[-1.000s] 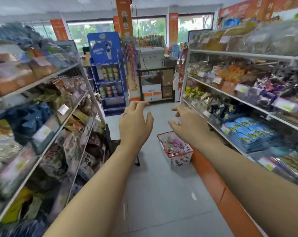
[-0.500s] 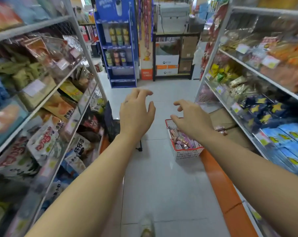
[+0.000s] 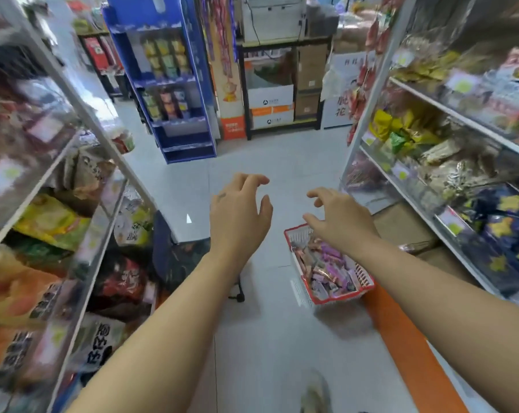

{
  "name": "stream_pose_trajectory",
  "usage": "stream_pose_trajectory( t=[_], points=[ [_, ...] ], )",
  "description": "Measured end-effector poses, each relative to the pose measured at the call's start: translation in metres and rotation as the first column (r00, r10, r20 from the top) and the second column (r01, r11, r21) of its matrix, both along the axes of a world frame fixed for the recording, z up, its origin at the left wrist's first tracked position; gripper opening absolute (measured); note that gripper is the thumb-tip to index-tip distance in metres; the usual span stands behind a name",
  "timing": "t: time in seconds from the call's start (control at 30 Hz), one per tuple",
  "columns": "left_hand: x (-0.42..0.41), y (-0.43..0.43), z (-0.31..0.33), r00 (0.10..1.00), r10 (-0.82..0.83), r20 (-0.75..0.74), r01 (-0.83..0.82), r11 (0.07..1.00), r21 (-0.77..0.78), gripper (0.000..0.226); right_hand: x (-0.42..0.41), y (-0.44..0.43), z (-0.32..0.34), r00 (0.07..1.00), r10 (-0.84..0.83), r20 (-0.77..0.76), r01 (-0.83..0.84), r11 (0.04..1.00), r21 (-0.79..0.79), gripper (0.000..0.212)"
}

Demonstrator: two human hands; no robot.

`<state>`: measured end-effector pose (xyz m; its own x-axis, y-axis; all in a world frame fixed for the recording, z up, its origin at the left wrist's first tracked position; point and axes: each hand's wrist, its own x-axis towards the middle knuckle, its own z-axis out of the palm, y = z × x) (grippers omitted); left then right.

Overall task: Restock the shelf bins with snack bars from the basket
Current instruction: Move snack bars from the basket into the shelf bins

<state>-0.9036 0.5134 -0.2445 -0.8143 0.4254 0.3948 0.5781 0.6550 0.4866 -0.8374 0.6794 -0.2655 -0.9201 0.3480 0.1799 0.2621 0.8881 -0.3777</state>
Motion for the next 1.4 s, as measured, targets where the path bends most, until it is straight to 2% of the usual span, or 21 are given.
stream_pose_trajectory(
  t=[0.2, 0.6, 1.07, 1.4],
  points=[
    [-0.115, 0.073, -0.015, 1.0, 0.009, -0.007, -0.009, 0.999, -0.034, 0.028, -0.111, 0.076, -0.012, 0.999, 0.026, -0.02, -0.027, 0.999, -0.032, 0.042],
    [-0.303, 0.202, -0.038, 0.995, -0.055, 0.078, 0.061, 0.995, -0.084, 0.028, -0.282, 0.197, -0.039, 0.993, -0.001, 0.115, 0.005, 0.999, -0.035, 0.041],
    [-0.571, 0.281, -0.066, 0.978, -0.179, 0.108, 0.193, 0.971, -0.142, 0.027, -0.531, 0.277, -0.063, 0.977, -0.172, 0.129, 0.182, 0.981, -0.067, 0.041],
    [-0.708, 0.349, -0.08, 0.956, -0.254, 0.148, 0.273, 0.953, -0.129, 0.027, -0.651, 0.335, -0.082, 0.949, -0.265, 0.172, 0.284, 0.954, -0.098, 0.039]
  ],
)
